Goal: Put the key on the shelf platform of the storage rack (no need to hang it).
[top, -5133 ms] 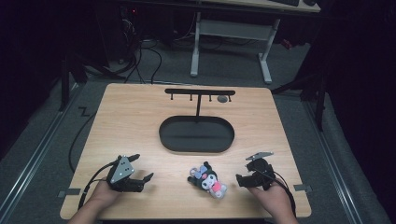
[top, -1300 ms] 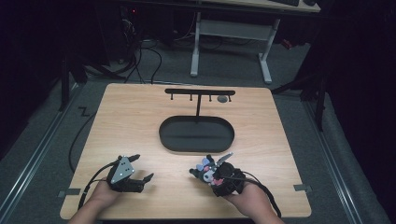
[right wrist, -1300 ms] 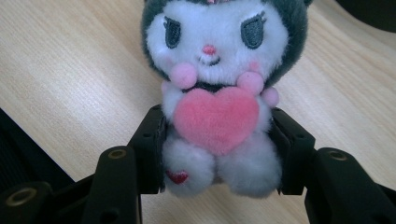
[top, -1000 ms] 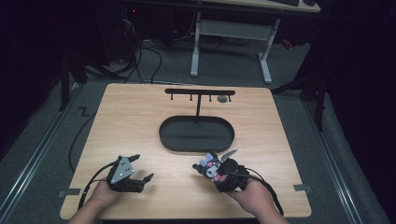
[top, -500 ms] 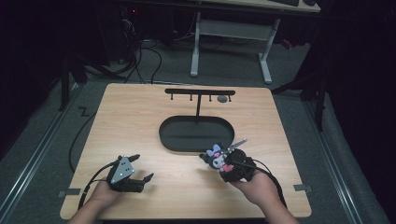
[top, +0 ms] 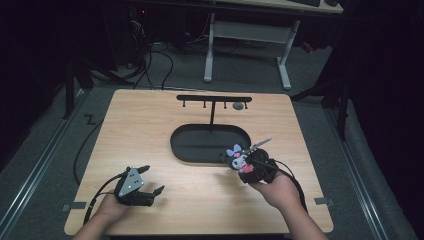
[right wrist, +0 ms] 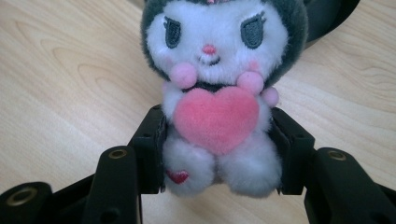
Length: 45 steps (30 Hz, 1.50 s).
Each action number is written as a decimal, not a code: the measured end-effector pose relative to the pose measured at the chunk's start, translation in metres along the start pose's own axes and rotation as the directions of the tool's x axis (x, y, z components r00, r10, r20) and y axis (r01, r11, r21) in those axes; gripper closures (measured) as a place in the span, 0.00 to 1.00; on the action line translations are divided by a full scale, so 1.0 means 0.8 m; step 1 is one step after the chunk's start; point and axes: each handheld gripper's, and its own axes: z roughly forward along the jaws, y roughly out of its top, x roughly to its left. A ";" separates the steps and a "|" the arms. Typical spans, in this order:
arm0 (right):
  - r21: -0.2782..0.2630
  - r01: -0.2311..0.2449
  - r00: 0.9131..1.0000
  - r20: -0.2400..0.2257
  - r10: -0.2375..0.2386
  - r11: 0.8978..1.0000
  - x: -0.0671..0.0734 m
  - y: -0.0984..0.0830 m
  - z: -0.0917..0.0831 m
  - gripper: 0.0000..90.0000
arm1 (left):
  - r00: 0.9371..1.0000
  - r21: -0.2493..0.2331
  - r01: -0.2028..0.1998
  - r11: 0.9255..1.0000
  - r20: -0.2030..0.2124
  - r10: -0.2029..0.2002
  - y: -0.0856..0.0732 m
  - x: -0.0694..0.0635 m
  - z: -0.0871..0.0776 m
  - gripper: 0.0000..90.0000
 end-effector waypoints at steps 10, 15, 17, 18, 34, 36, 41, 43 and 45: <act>-0.015 -0.027 1.000 0.012 0.027 1.000 -0.014 0.019 0.006 0.53 | 1.000 0.001 -0.003 1.000 0.000 0.003 0.000 -0.001 0.000 0.17; -0.010 -0.045 0.999 0.010 0.045 0.999 -0.020 0.031 0.013 0.53 | 1.000 0.001 -0.001 1.000 0.001 0.001 0.000 0.000 0.000 0.17; -0.011 -0.048 0.999 0.009 0.048 0.999 -0.022 0.035 0.017 0.53 | 1.000 0.001 -0.001 1.000 -0.001 0.001 0.000 0.000 0.000 0.17; -0.010 -0.045 0.999 0.011 0.045 0.999 -0.023 0.038 0.019 0.53 | 1.000 0.001 -0.001 1.000 -0.003 0.001 0.000 -0.001 0.000 0.17; -0.018 -0.091 0.996 0.016 0.091 0.996 -0.037 0.076 0.053 0.53 | 1.000 -0.001 0.002 1.000 0.000 -0.002 -0.001 0.000 -0.001 0.17; -0.023 -0.092 0.996 0.014 0.093 0.995 -0.039 0.080 0.055 0.53 | 1.000 -0.001 0.002 1.000 0.000 -0.002 -0.001 0.000 -0.001 0.17; -0.025 -0.092 0.996 0.021 0.092 0.995 -0.039 0.090 0.057 0.53 | 1.000 -0.002 0.006 1.000 0.000 -0.006 0.000 0.001 -0.001 0.17; -0.029 -0.105 0.994 0.014 0.106 0.994 -0.041 0.094 0.057 0.53 | 1.000 -0.002 0.013 1.000 -0.003 -0.013 0.000 0.001 0.000 0.17; -0.023 -0.107 0.994 0.015 0.108 0.994 -0.042 0.098 0.059 0.53 | 1.000 0.000 0.018 1.000 -0.003 -0.018 0.000 0.002 0.000 0.17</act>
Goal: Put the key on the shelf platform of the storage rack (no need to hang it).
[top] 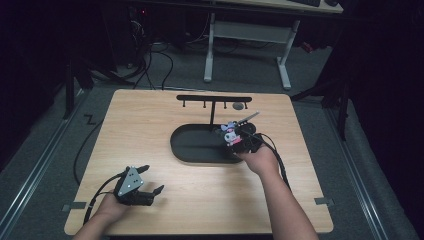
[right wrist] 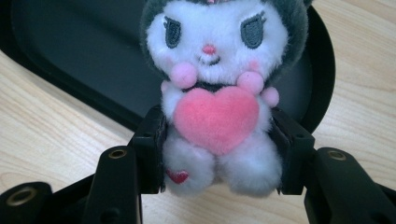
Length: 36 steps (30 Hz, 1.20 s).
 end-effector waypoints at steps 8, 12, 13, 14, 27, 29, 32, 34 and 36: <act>-0.026 0.008 1.000 -0.010 -0.009 1.000 0.001 0.019 0.007 0.53 | 1.000 0.012 -0.010 1.000 -0.004 0.010 0.001 -0.001 0.002 0.17; -0.024 0.015 1.000 -0.002 -0.015 1.000 0.005 0.022 0.013 0.53 | 1.000 0.009 -0.021 1.000 -0.001 0.021 0.000 -0.003 0.000 0.17; -0.030 0.017 1.000 -0.001 -0.017 0.999 0.006 0.022 0.015 0.53 | 1.000 0.004 -0.025 1.000 -0.002 0.025 0.000 -0.003 -0.001 0.17; -0.026 0.017 1.000 0.002 -0.017 1.000 0.007 0.022 0.016 0.53 | 1.000 0.001 -0.028 1.000 -0.001 0.028 -0.001 -0.003 -0.002 0.17; 0.013 0.015 1.000 0.017 -0.015 1.000 0.009 0.023 0.036 0.53 | 1.000 -0.009 -0.025 1.000 -0.003 0.025 -0.002 -0.003 -0.004 0.17; 0.032 0.024 0.999 0.021 -0.025 0.999 0.009 0.019 0.038 0.53 | 1.000 -0.010 -0.026 1.000 -0.003 0.026 -0.002 -0.004 -0.003 0.17; 0.044 0.024 0.999 0.028 -0.025 0.999 0.009 0.012 0.039 0.53 | 1.000 -0.010 -0.026 1.000 -0.003 0.026 -0.002 -0.004 -0.003 0.17; 0.053 0.015 0.999 0.028 -0.017 0.998 0.006 0.008 0.041 0.53 | 1.000 -0.010 -0.027 1.000 -0.003 0.027 -0.002 -0.004 -0.003 0.17; 0.081 0.013 0.999 0.033 -0.016 0.997 0.003 0.004 0.044 0.53 | 1.000 -0.011 -0.026 1.000 -0.002 0.026 -0.002 -0.004 -0.003 0.17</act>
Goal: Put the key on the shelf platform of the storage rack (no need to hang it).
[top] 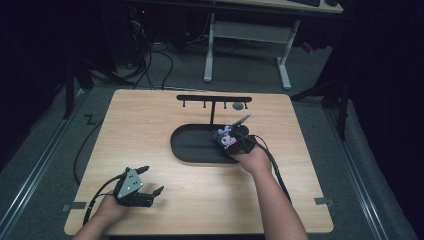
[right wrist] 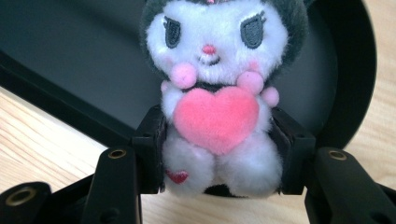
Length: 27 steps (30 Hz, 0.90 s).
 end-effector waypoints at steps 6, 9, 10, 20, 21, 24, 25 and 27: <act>-0.006 -0.020 0.999 -0.034 0.020 1.000 -0.002 -0.002 0.004 0.52 | 1.000 0.002 -0.001 1.000 -0.001 0.001 0.000 0.000 0.000 0.17; 0.003 0.001 1.000 -0.028 -0.001 1.000 0.001 -0.001 0.009 0.51 | 1.000 0.002 -0.001 1.000 -0.001 0.001 0.000 0.000 0.000 0.17; 0.004 -0.006 0.999 -0.038 0.006 1.000 0.002 -0.001 0.011 0.50 | 1.000 0.002 -0.001 1.000 -0.001 0.001 0.000 0.001 0.000 0.17; -0.030 -0.017 0.999 -0.046 0.015 0.999 0.005 0.002 -0.001 0.33 | 1.000 0.002 0.002 1.000 0.000 -0.002 0.000 0.000 0.000 0.17; -0.040 -0.015 0.999 -0.050 0.013 0.999 0.004 0.002 -0.002 0.33 | 1.000 0.002 0.001 1.000 0.000 -0.001 0.000 0.000 0.000 0.17; -0.040 -0.017 0.999 -0.052 0.015 0.999 0.004 0.001 -0.007 0.33 | 1.000 0.002 0.001 1.000 0.000 -0.001 0.000 0.000 0.000 0.17; -0.040 -0.015 0.998 -0.053 0.013 0.999 0.004 0.000 -0.008 0.33 | 1.000 0.002 0.001 1.000 0.000 -0.001 0.000 0.000 0.000 0.17; -0.042 -0.014 0.999 -0.053 0.012 0.999 0.004 0.000 -0.009 0.33 | 1.000 0.002 0.000 1.000 0.000 0.000 0.000 0.000 0.000 0.17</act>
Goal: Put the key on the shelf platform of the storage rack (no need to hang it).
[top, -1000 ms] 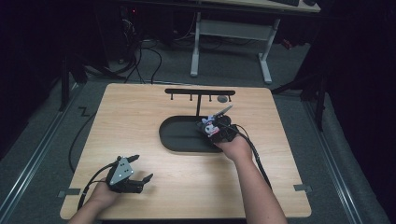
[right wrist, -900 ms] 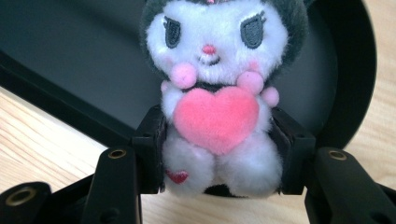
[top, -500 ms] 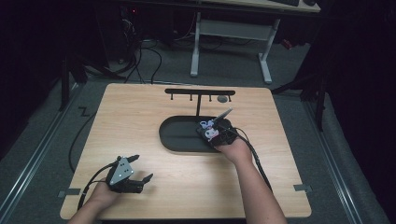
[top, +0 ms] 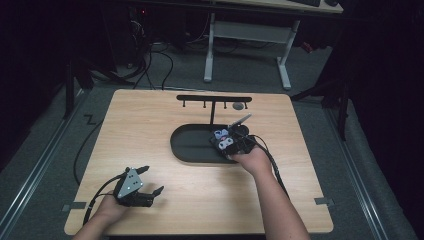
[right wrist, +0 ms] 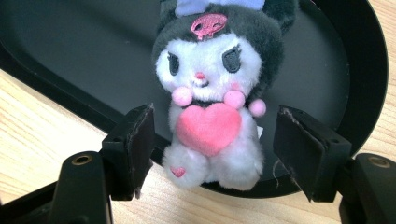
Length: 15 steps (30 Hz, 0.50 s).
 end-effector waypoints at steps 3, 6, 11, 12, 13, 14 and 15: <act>-0.007 -0.005 1.000 -0.005 0.005 1.000 0.001 0.000 -0.002 0.33 | 1.000 0.001 -0.001 1.000 0.000 0.001 0.000 0.000 0.000 0.17; -0.007 0.000 1.000 -0.009 0.000 1.000 0.001 0.000 -0.004 0.33 | 1.000 0.002 -0.001 1.000 0.000 0.001 0.000 0.000 0.000 0.17; -0.021 0.016 1.000 -0.006 -0.016 1.000 0.003 -0.001 -0.007 0.33 | 1.000 0.003 -0.001 1.000 0.001 0.001 0.000 0.000 0.000 0.17; -0.023 0.022 1.000 0.001 -0.022 0.999 0.004 -0.001 -0.008 0.33 | 1.000 0.003 -0.001 1.000 0.001 0.001 0.000 0.000 0.000 0.17; -0.026 0.029 1.000 0.007 -0.029 0.999 0.004 -0.002 -0.009 0.32 | 1.000 0.003 -0.002 1.000 0.001 0.002 0.000 0.000 0.000 0.17; -0.026 0.029 1.000 0.007 -0.029 0.999 0.004 -0.002 -0.009 0.32 | 1.000 0.003 -0.002 1.000 0.001 0.002 0.000 0.000 0.000 0.17; -0.037 0.019 1.000 0.010 -0.018 0.999 0.006 -0.003 -0.011 0.32 | 1.000 0.003 -0.002 1.000 0.001 0.002 0.000 0.000 0.000 0.17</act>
